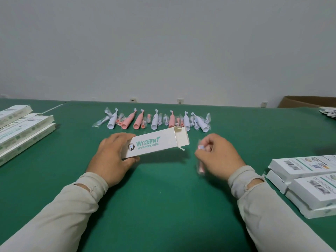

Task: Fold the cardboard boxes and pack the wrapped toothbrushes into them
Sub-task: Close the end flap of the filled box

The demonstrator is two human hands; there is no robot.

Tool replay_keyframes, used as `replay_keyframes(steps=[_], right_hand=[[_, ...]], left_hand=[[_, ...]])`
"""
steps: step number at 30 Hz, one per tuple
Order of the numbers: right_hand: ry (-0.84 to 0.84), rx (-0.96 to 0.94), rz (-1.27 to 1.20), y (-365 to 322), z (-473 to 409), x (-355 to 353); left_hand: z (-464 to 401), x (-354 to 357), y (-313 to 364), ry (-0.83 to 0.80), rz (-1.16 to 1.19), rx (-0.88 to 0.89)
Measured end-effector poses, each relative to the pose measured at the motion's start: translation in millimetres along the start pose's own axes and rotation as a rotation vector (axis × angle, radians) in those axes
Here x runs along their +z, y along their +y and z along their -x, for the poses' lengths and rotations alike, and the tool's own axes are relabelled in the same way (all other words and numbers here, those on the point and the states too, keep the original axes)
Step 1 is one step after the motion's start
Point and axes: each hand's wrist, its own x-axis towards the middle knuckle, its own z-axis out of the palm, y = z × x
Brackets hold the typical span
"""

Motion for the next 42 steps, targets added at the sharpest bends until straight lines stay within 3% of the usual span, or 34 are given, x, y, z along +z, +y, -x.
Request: replay_keyframes(steps=[3,6,14,20,26,31,34,36,42], right_hand=[[0.119,-0.141,-0.513,-15.8,6.7,2.3],[0.249,-0.253,-0.705,-29.2,12.8,10.0],[0.504,-0.166,-0.502,-23.3,13.2,22.6],[0.593,-0.089,-0.512,-20.0,11.8,20.6],[0.456,-0.163,-0.372,-23.1,16.4,28.2],[-0.059,-0.201,-0.359,-27.0,20.8,33.6],[-0.231,-0.234,-0.278,-22.6,20.0,26.5],[-0.257,-0.266,-0.282,-20.8,20.3,17.0],[-0.101,-0.278,-0.323,-14.2,15.0,7.2]], left_hand=[[-0.1,0.2,1.7,0.001,0.002,0.014],[0.3,-0.2,2.1,0.003,0.004,0.022],[1.7,0.2,7.6,0.016,0.016,0.102],[2.9,0.9,9.7,0.014,0.056,0.110],[3.7,2.2,13.9,-0.006,0.071,0.130],[4.2,5.8,14.1,-0.021,0.088,0.148],[3.6,5.6,9.2,-0.038,0.084,0.125],[2.6,5.0,7.3,-0.041,0.094,0.114],[2.0,3.2,6.7,-0.022,0.123,0.096]])
